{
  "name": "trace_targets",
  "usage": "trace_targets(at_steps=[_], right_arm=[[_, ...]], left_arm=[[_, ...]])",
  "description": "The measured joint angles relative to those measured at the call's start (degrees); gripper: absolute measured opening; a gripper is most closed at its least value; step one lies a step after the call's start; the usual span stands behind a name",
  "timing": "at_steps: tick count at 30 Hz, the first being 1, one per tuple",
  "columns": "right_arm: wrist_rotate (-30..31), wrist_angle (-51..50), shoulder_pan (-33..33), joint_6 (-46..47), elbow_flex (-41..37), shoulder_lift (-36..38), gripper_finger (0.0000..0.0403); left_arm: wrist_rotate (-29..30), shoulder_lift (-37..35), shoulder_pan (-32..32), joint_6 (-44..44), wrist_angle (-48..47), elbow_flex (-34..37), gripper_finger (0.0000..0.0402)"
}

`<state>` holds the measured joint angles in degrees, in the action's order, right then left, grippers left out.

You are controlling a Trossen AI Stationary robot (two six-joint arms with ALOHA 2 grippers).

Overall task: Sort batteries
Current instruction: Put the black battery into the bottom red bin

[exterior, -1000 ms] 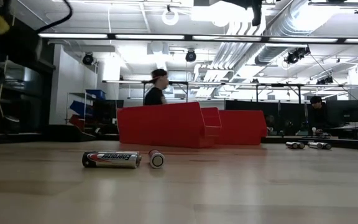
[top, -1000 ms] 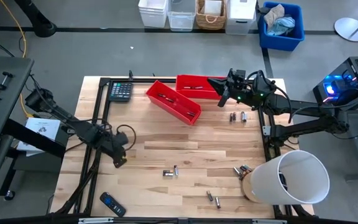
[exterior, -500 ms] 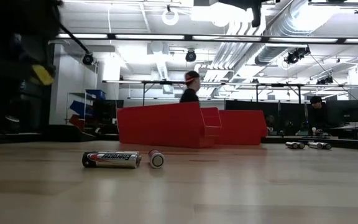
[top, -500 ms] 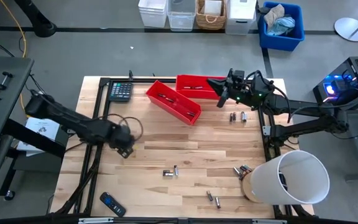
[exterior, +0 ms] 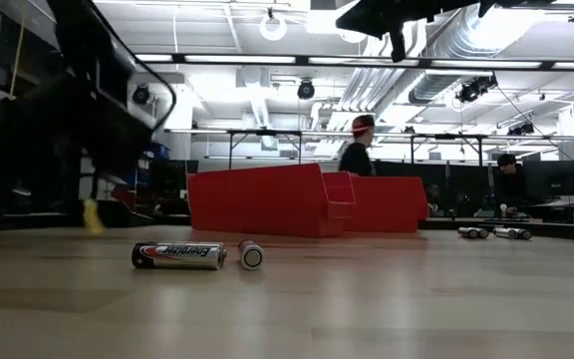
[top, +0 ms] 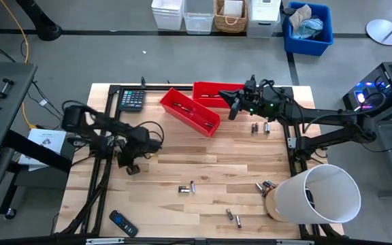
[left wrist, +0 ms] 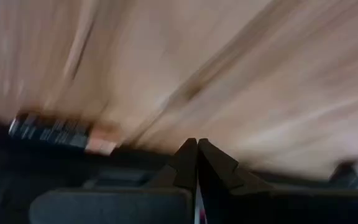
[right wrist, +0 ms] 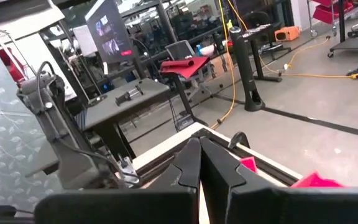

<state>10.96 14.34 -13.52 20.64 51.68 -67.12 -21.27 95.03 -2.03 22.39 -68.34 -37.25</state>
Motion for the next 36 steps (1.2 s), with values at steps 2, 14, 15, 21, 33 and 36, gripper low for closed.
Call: trace_targets(at_steps=[2,14,15,21,33,36], right_arm=[[0.0,0.0,0.0,-0.1,0.0,-0.1,0.0000],[0.0,0.0,0.0,-1.7,0.0,-0.1,0.0000],[0.0,0.0,0.0,-2.1,0.0,-0.1,0.0000],[0.0,-0.2,0.0,-2.6,0.0,-0.1,0.0000],[0.0,-1.4,0.0,0.3,0.0,-0.1,0.0000],[0.0,-1.4,0.0,0.3,0.0,-0.1,0.0000]], left_arm=[[0.0,2.2,-1.9,-3.6,-2.7,-0.8,0.0001],[9.2,3.3,-10.9,-12.8,-6.1,-3.3,0.0000],[9.4,3.8,-12.0,-13.6,-6.6,-3.7,0.0000],[9.4,10.7,-19.4,-15.6,-7.4,-4.2,0.0000],[-2.5,12.3,-20.7,-22.2,-4.1,-0.4,0.0000],[-2.0,12.8,-20.8,-20.7,-2.6,0.5,0.0000]])
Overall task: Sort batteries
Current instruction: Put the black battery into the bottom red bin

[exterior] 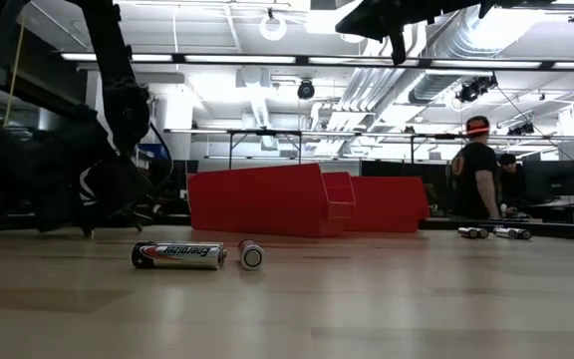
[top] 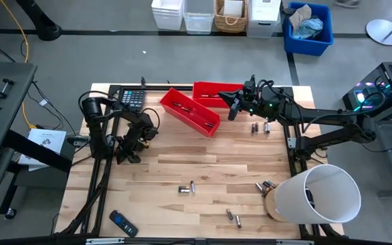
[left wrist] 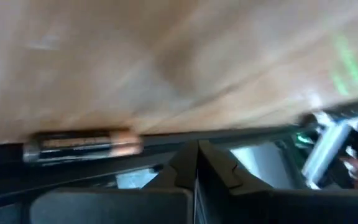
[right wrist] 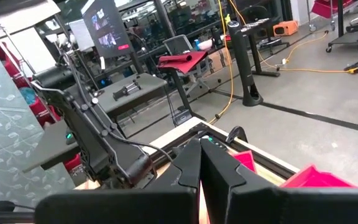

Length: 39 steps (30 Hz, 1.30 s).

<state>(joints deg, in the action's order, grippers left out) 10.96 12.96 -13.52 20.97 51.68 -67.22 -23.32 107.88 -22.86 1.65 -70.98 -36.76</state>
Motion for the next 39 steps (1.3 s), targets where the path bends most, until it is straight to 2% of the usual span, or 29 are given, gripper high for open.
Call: trace_targets(at_steps=[3,5,8,12,18,26,32,39], right_arm=[[0.0,-0.1,0.0,0.0,0.0,0.0,0.0000],[0.0,0.0,0.0,0.0,0.0,0.0,0.0000],[0.0,-0.2,0.0,0.0,0.0,0.0,0.0000],[0.0,-0.3,0.0,0.0,0.0,0.0,0.0000],[0.0,-0.3,0.0,0.0,0.0,0.0,0.0000],[0.0,-0.4,0.0,0.1,0.0,0.0,0.0000],[0.0,-0.6,0.0,1.5,0.0,0.0,0.0000],[0.0,-1.4,0.1,1.5,0.0,0.0,0.0000]], left_arm=[[9.4,0.7,1.2,6.7,-0.1,0.0,0.0000],[11.2,0.7,2.4,11.1,0.4,0.1,0.0000],[10.4,-0.5,5.6,16.6,1.8,1.1,0.0000],[5.5,-2.4,11.2,18.8,5.5,3.6,0.0000],[6.0,-2.6,15.8,21.7,6.8,2.7,0.0000],[15.7,-4.4,13.9,22.3,5.0,-2.1,0.0000],[12.6,-4.5,10.2,19.3,5.4,3.2,0.0000],[12.3,-4.3,6.0,19.2,5.4,2.4,0.0000]])
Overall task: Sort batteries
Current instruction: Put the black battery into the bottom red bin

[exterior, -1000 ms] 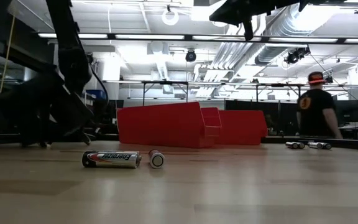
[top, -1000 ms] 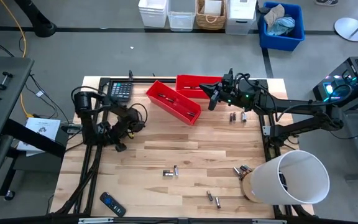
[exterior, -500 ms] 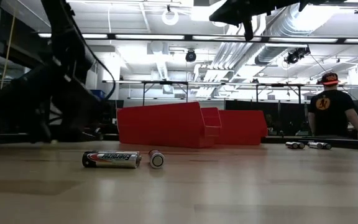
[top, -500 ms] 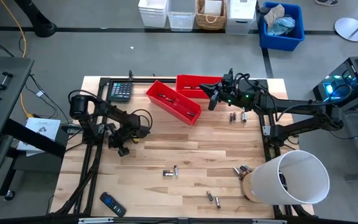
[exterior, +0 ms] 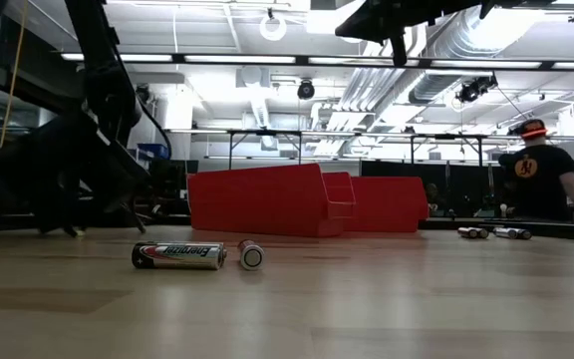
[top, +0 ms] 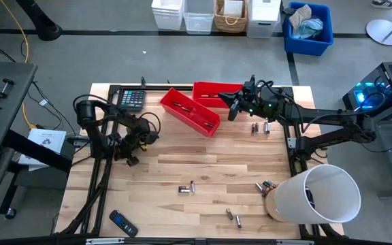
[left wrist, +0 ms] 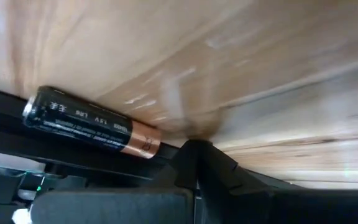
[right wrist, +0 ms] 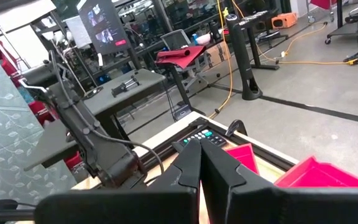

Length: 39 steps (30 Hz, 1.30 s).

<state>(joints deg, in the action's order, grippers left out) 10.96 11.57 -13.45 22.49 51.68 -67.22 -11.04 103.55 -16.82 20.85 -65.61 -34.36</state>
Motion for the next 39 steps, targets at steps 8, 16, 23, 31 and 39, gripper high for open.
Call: trace_targets(at_steps=[8,16,23,31,39], right_arm=[[0.0,-0.2,-0.1,-0.5,0.0,0.0,0.0000],[0.0,-0.2,-0.1,-0.4,0.0,0.0,0.0000],[0.0,-0.2,-0.1,-0.4,0.0,0.0,0.0000],[1.1,-0.3,-0.1,-1.9,0.0,0.0,0.0000],[1.1,-0.5,-0.1,-1.8,0.0,-1.0,0.0000]], left_arm=[[3.6,0.1,-2.2,-1.1,-1.6,-7.6,0.0000],[4.5,-2.6,-0.3,-3.7,-5.3,-14.5,0.0000],[7.1,-8.7,-1.6,-1.9,-6.6,-8.0,0.0001],[6.4,-10.7,-4.0,2.5,-6.0,-4.9,0.0044],[7.7,-10.9,-8.9,-4.3,-7.1,-5.9,0.0094]])
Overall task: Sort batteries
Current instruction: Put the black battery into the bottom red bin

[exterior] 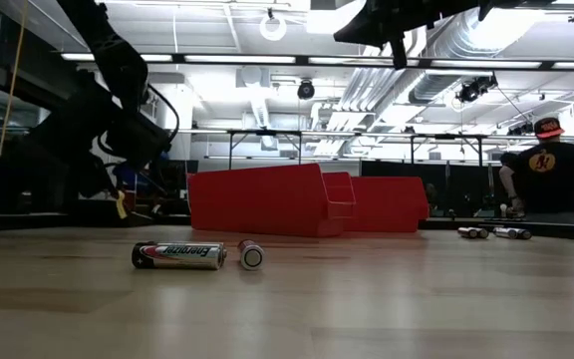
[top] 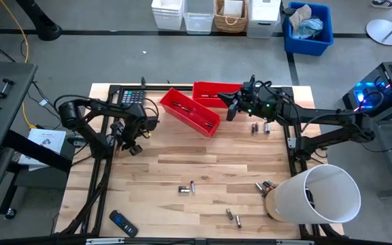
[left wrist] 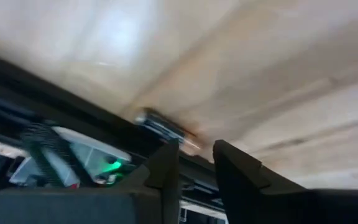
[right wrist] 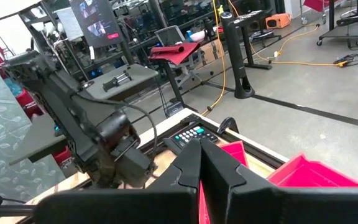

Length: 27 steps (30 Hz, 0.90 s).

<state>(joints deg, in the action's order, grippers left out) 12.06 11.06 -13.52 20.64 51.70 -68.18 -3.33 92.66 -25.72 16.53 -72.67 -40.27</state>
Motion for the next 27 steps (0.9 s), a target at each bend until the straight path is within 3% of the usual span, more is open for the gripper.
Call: trace_targets(at_steps=[8,20,27], right_arm=[[-0.1,-0.7,0.0,2.5,0.0,-1.5,0.0000],[-0.8,-2.0,0.2,3.3,0.0,-1.6,0.0000],[-0.8,-2.0,0.0,2.9,0.0,-1.6,0.0000]], left_arm=[[3.0,0.0,-7.5,4.3,0.8,0.0,0.0126],[-1.2,-0.4,-7.6,9.9,5.2,3.2,0.0129],[-1.0,-5.9,-7.6,8.1,6.6,4.8,0.0129]])
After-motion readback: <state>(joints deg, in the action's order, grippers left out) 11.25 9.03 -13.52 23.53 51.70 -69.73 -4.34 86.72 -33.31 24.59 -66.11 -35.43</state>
